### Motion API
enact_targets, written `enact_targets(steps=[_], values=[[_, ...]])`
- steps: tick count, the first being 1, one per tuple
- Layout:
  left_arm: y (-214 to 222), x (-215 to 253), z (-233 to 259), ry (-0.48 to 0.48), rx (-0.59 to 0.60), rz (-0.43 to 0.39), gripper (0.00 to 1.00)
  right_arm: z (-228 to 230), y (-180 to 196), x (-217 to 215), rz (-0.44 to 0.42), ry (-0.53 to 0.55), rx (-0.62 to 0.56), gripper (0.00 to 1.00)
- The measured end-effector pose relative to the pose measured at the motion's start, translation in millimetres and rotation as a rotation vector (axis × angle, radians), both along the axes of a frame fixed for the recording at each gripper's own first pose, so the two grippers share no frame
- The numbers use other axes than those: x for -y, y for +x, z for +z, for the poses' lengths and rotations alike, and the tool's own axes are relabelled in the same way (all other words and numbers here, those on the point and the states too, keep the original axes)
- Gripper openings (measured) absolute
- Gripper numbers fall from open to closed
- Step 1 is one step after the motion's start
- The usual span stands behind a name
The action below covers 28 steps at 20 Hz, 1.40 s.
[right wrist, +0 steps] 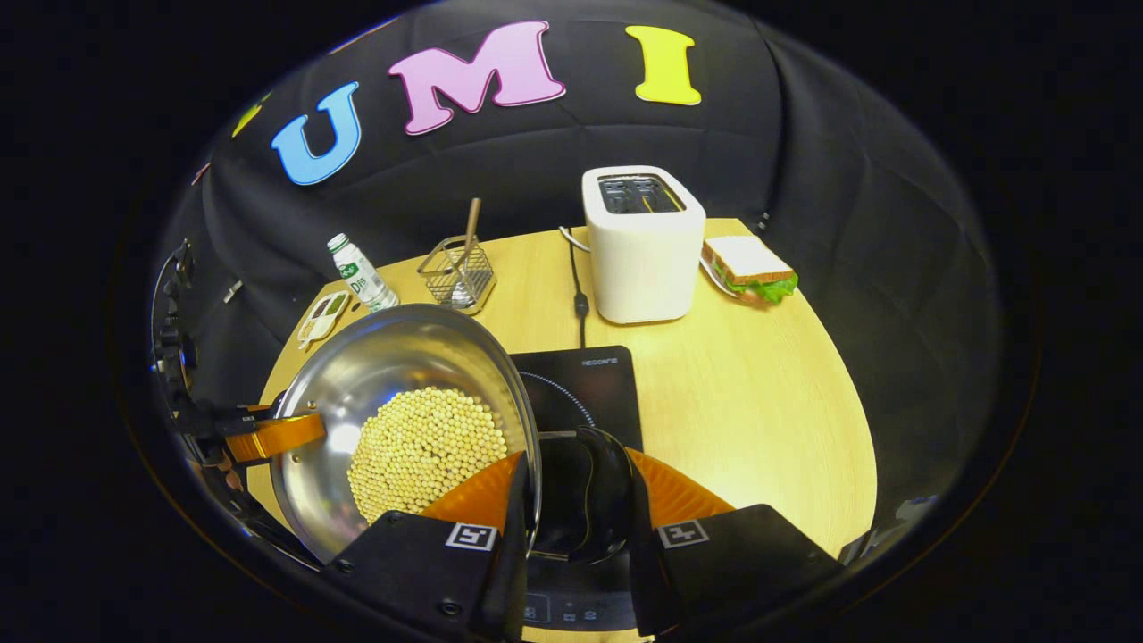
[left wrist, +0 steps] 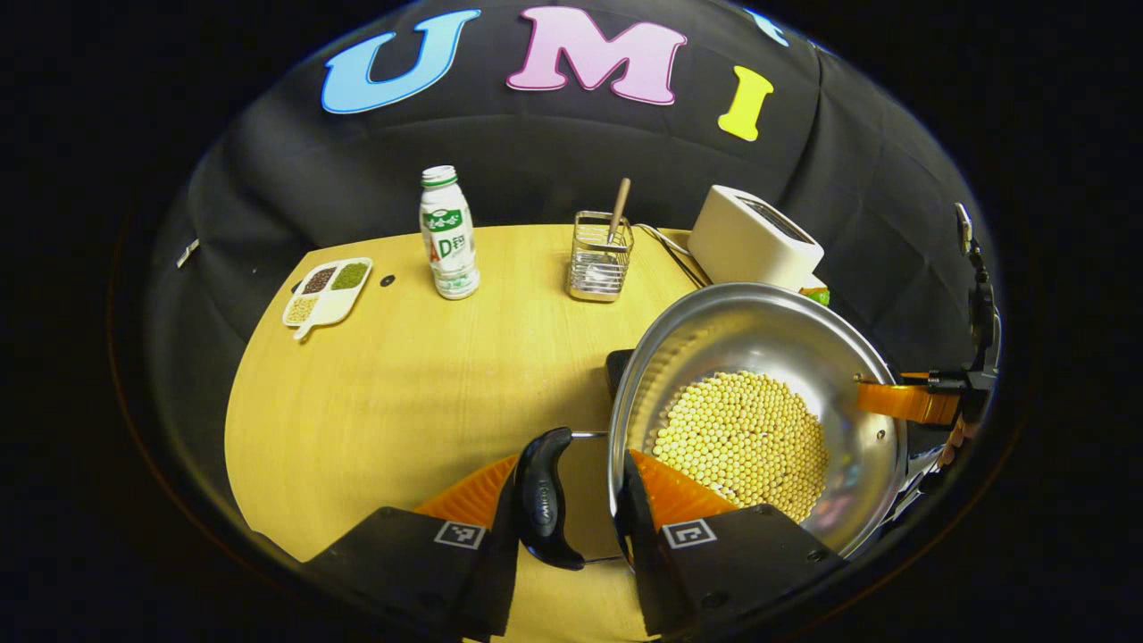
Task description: First push the handle of the pot to place it horizontally, then grasp the pot with both hands and set it on the induction cooktop.
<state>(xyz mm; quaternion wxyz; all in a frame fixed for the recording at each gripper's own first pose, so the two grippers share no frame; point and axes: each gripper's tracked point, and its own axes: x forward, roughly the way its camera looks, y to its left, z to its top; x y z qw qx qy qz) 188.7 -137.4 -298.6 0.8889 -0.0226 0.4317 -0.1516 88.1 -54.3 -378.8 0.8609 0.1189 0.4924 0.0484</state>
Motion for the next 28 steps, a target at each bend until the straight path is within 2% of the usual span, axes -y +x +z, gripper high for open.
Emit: enact_targets(steps=[1, 2, 3, 6, 7, 8, 9, 11, 12, 13, 14, 17, 18, 19, 25, 26, 27, 28], values=[[2, 7, -2, 0.001, -0.002, -0.004, 0.57, -5, 2, 6, -0.003, 0.000, -0.005, 0.50], [5, 12, -5, 0.002, -0.004, -0.005, 0.57, -9, 4, 11, -0.004, 0.001, -0.011, 0.50], [8, 18, -8, 0.003, -0.008, -0.008, 0.57, -14, 5, 15, -0.007, 0.002, -0.017, 0.46], [13, 30, -15, 0.004, -0.016, -0.008, 0.57, -25, 11, 25, -0.005, 0.003, -0.030, 0.50], [16, 32, -17, 0.004, -0.017, -0.007, 0.57, -28, 13, 27, -0.005, 0.004, -0.032, 0.46], [17, 34, -19, 0.004, -0.018, -0.006, 0.57, -30, 14, 29, -0.004, 0.004, -0.035, 0.50], [19, 36, -20, 0.005, -0.020, -0.006, 0.57, -32, 16, 30, -0.003, 0.005, -0.039, 0.46], [20, 37, -24, 0.006, -0.027, -0.004, 0.57, -38, 17, 31, -0.001, 0.007, -0.046, 0.51], [24, 37, -24, 0.008, -0.017, -0.005, 0.57, -38, 20, 29, -0.004, 0.013, -0.045, 0.50], [24, 36, -23, 0.013, -0.017, -0.007, 0.57, -39, 20, 30, -0.004, 0.016, -0.047, 0.46], [26, 37, -23, 0.015, -0.012, -0.006, 0.57, -40, 21, 29, -0.004, 0.019, -0.049, 0.50], [28, 36, -24, 0.017, -0.007, -0.008, 0.57, -42, 23, 29, -0.008, 0.035, -0.052, 0.50], [28, 36, -24, 0.014, -0.007, -0.003, 0.57, -42, 24, 29, -0.007, 0.040, -0.053, 0.46], [29, 36, -24, 0.013, -0.008, 0.001, 0.57, -42, 24, 29, -0.007, 0.042, -0.052, 0.50], [26, 34, -25, 0.013, -0.016, 0.017, 0.59, -42, 26, 28, -0.009, 0.041, -0.049, 0.55], [25, 35, -25, 0.012, -0.019, 0.019, 0.59, -42, 26, 28, -0.008, 0.041, -0.049, 0.60], [25, 34, -25, 0.010, -0.021, 0.021, 0.60, -42, 25, 28, -0.005, 0.040, -0.049, 0.55], [24, 34, -26, 0.009, -0.024, 0.022, 0.60, -43, 25, 28, -0.004, 0.037, -0.049, 0.55]])
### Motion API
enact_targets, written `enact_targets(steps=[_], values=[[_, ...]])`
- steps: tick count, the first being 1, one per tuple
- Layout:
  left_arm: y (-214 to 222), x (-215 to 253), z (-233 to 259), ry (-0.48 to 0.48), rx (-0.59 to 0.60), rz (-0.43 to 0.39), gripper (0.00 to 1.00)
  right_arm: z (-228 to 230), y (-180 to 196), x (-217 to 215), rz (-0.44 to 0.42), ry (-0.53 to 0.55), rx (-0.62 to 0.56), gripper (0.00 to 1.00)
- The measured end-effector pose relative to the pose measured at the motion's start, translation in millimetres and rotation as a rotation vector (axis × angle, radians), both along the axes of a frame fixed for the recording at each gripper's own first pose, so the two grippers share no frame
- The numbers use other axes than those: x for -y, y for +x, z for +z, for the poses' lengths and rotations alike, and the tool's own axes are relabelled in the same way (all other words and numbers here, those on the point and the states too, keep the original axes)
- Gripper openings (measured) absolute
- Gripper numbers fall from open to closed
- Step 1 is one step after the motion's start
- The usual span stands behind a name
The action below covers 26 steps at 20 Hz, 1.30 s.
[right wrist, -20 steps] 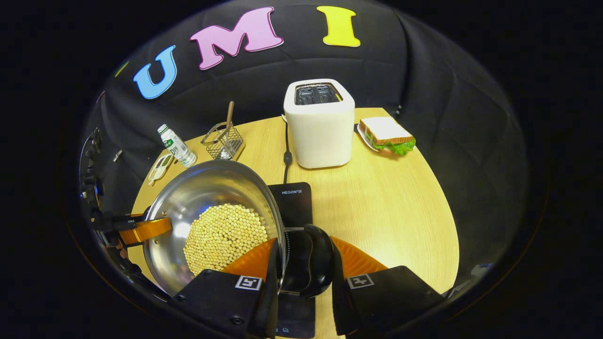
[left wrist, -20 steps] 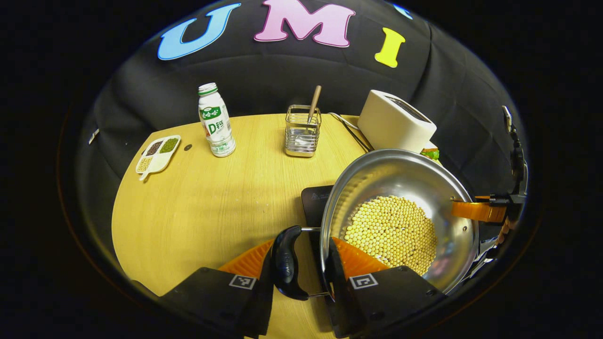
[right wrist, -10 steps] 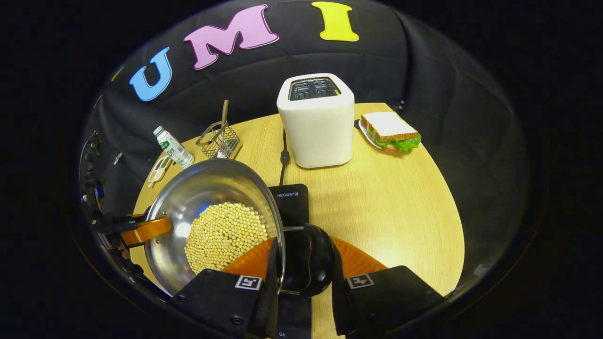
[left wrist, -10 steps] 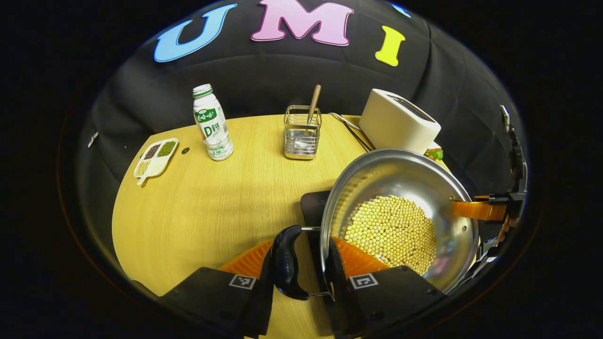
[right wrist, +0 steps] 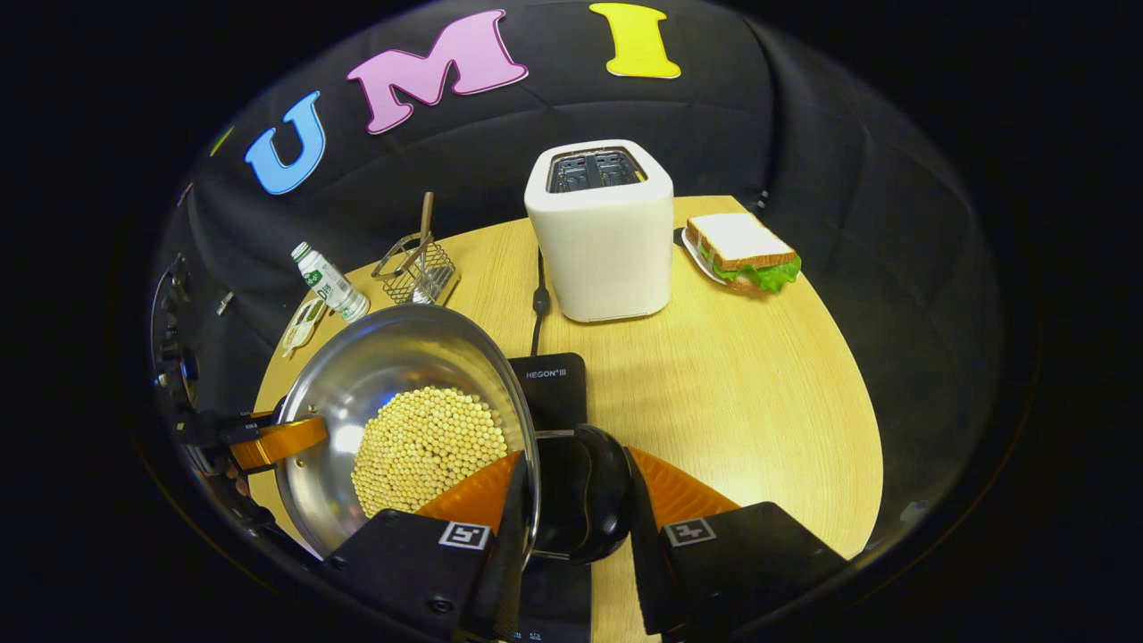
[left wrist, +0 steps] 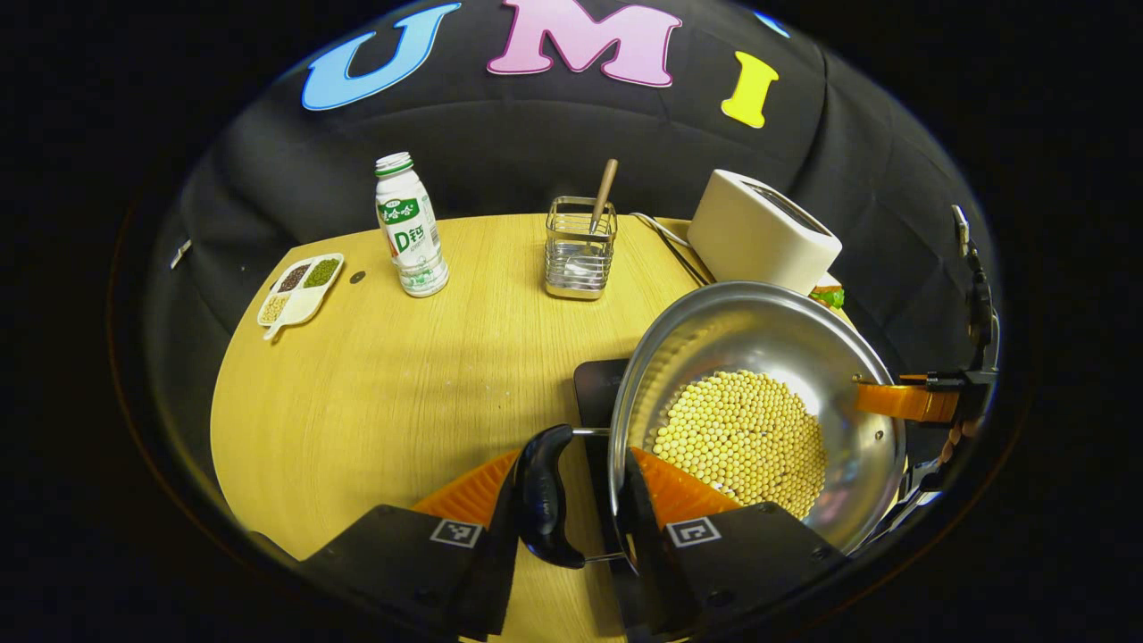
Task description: First push the handle of the pot to place it horizontally, then grasp the pot with both hands and set it on the induction cooktop.
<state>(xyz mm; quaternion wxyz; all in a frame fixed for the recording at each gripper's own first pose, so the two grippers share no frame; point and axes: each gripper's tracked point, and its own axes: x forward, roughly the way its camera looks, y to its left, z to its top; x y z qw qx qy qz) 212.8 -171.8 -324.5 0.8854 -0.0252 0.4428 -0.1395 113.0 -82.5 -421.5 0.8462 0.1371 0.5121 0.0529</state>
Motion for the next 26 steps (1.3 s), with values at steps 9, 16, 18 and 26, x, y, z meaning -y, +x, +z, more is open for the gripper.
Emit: enact_targets(steps=[9, 16, 18, 26], values=[[-5, -8, 9, -0.025, 0.025, 0.039, 0.96, 12, 2, 6, -0.048, 0.004, 0.040, 0.99], [-15, -22, 32, -0.007, 0.084, 0.040, 0.96, 45, -1, 10, -0.090, -0.025, 0.126, 0.99], [-19, -25, 39, 0.001, 0.101, 0.030, 0.96, 58, -2, 8, -0.108, -0.033, 0.152, 0.99], [-35, -41, 93, -0.034, 0.240, 0.017, 0.96, 119, -14, -5, -0.125, -0.071, 0.280, 0.99]])
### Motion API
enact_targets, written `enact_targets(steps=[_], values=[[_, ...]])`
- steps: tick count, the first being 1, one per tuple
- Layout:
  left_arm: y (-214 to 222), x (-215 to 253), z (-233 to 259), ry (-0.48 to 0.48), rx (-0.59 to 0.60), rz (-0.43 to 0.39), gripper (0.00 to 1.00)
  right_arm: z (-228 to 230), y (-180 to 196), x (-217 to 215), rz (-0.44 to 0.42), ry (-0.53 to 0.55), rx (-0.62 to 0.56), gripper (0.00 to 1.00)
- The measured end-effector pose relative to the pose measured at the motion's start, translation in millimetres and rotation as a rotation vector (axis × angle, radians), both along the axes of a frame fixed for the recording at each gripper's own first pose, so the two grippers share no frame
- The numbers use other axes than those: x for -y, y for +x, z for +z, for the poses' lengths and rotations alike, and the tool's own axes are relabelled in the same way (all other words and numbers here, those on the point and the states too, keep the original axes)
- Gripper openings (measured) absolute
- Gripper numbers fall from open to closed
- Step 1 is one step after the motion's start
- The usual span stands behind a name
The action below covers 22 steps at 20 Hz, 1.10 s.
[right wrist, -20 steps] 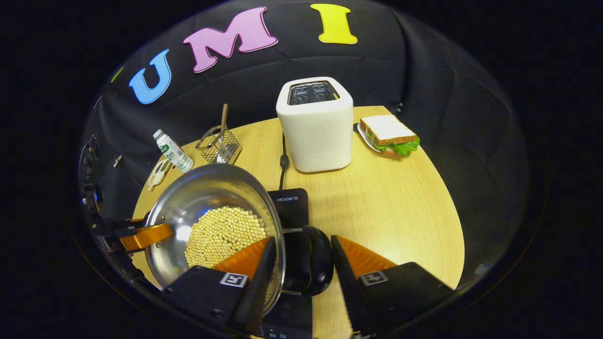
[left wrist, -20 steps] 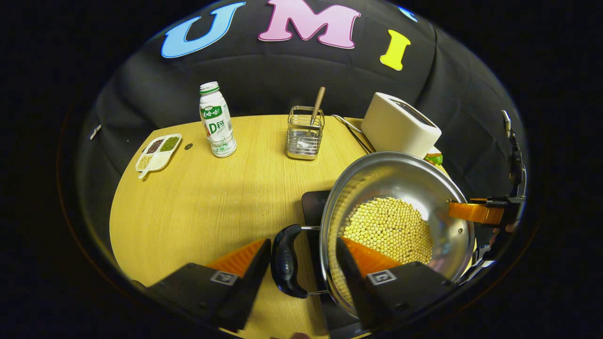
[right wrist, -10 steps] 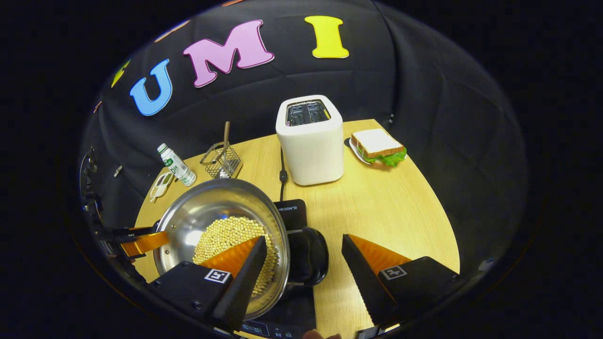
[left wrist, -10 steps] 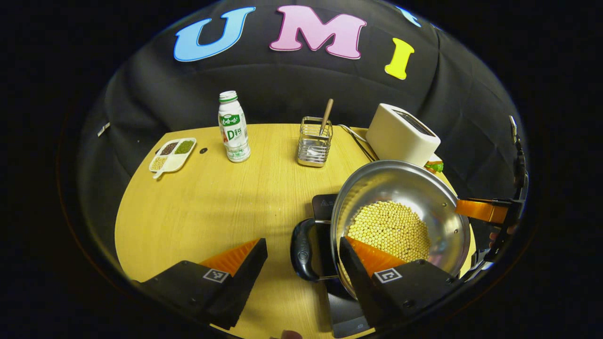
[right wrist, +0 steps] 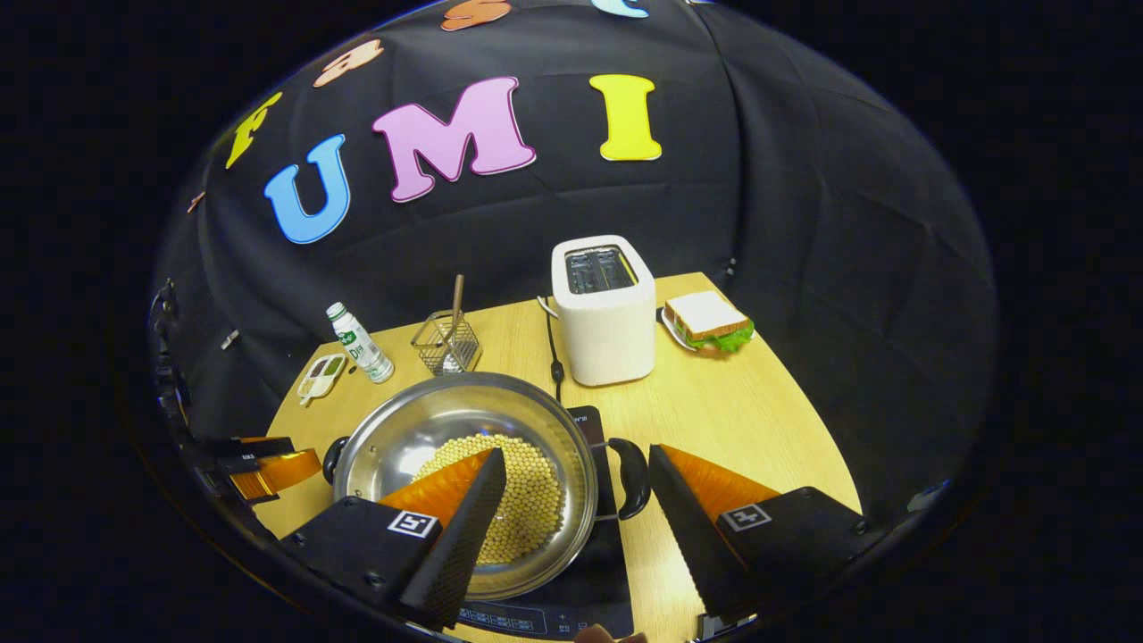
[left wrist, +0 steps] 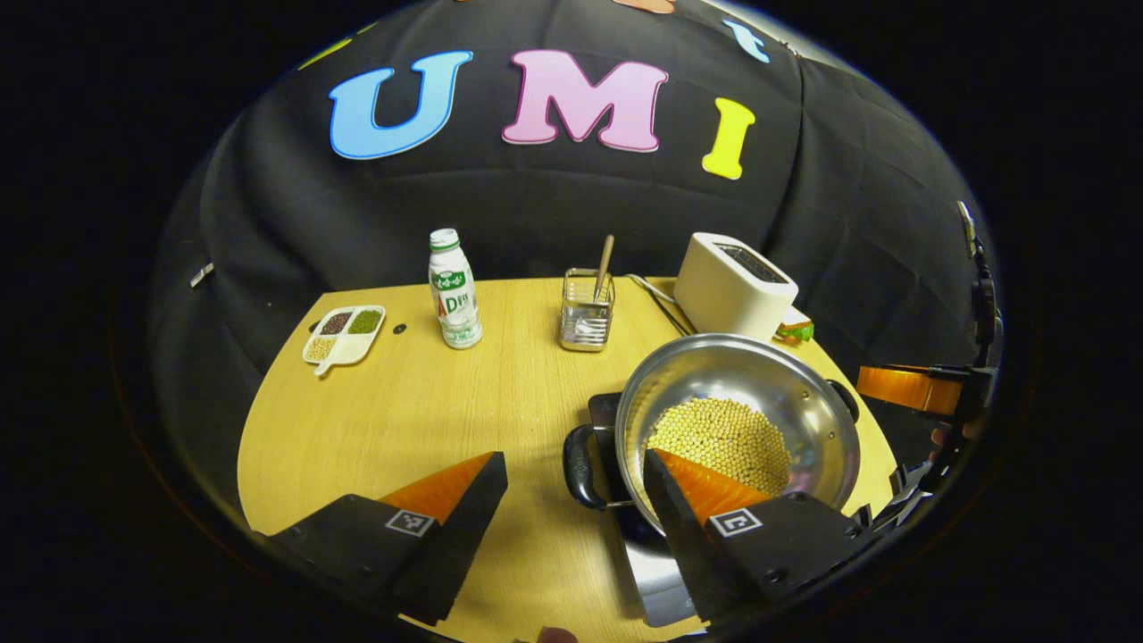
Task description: First push the handle of the pot to place it horizontally, then grasp the pot with both hands and set it on the induction cooktop.
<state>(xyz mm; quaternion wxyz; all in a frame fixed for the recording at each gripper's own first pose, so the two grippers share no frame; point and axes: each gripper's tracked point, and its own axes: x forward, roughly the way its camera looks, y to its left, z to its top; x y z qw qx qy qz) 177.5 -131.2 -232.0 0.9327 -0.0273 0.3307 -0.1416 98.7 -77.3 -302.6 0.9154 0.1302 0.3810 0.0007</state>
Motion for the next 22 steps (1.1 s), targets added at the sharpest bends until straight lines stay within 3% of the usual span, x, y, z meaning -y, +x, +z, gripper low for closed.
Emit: enact_targets(steps=[11, 16, 22], values=[[-32, -51, 156, -0.069, 0.421, 0.026, 0.95, 189, -15, -24, 0.000, -0.154, 0.443, 0.98], [-61, -70, 205, -0.101, 0.543, 0.040, 0.95, 251, -38, -38, -0.030, -0.157, 0.557, 0.99], [-100, -95, 237, -0.095, 0.660, 0.058, 0.95, 294, -62, -48, -0.070, -0.202, 0.666, 0.98]])
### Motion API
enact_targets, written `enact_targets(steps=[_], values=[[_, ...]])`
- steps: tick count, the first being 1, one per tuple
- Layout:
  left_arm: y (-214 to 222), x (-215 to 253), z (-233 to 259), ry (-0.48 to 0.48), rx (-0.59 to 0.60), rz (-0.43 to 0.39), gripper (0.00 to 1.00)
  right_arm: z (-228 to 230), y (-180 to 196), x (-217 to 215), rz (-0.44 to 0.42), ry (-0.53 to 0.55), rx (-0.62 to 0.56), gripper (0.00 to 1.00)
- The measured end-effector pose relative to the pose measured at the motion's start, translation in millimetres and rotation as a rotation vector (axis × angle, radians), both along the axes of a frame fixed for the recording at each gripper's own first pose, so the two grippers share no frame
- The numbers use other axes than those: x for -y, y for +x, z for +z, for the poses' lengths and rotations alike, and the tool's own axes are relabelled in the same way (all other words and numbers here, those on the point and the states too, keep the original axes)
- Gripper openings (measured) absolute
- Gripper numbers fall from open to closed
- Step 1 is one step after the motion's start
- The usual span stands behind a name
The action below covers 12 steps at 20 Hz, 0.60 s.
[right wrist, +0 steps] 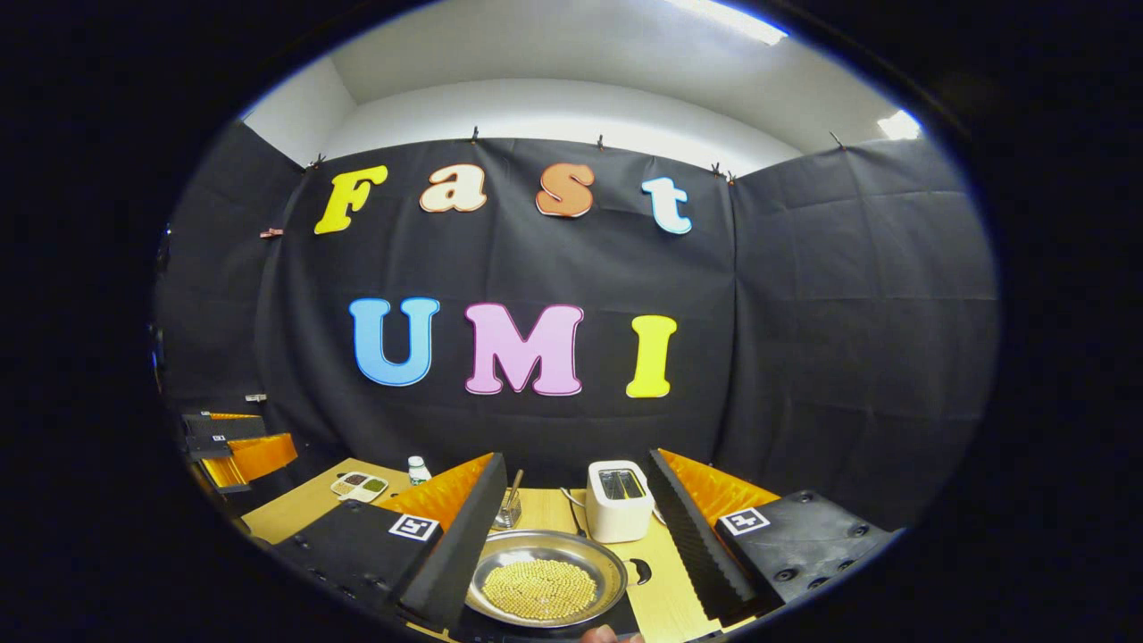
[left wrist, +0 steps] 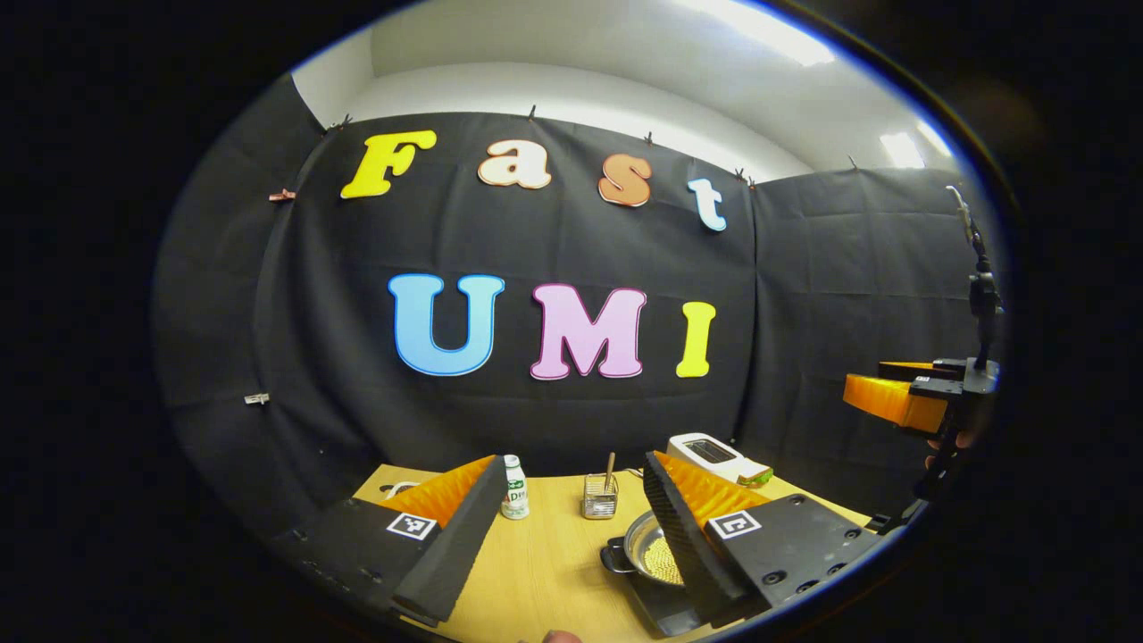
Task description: First push the handle of the pot to place it horizontally, then grasp the pot with both hands and set it on the induction cooktop.
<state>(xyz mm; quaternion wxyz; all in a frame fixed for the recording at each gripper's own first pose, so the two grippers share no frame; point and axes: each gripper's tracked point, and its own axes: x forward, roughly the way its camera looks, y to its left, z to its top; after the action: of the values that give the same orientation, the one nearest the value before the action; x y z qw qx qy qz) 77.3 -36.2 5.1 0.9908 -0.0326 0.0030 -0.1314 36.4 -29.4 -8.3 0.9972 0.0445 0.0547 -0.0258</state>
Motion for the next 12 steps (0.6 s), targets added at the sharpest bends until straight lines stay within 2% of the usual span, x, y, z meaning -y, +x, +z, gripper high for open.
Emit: enact_targets(steps=[12], values=[[-18, -16, 10, 0.016, 0.040, 0.022, 0.94, 4, -9, -9, 0.001, 0.023, 0.000, 0.97]])
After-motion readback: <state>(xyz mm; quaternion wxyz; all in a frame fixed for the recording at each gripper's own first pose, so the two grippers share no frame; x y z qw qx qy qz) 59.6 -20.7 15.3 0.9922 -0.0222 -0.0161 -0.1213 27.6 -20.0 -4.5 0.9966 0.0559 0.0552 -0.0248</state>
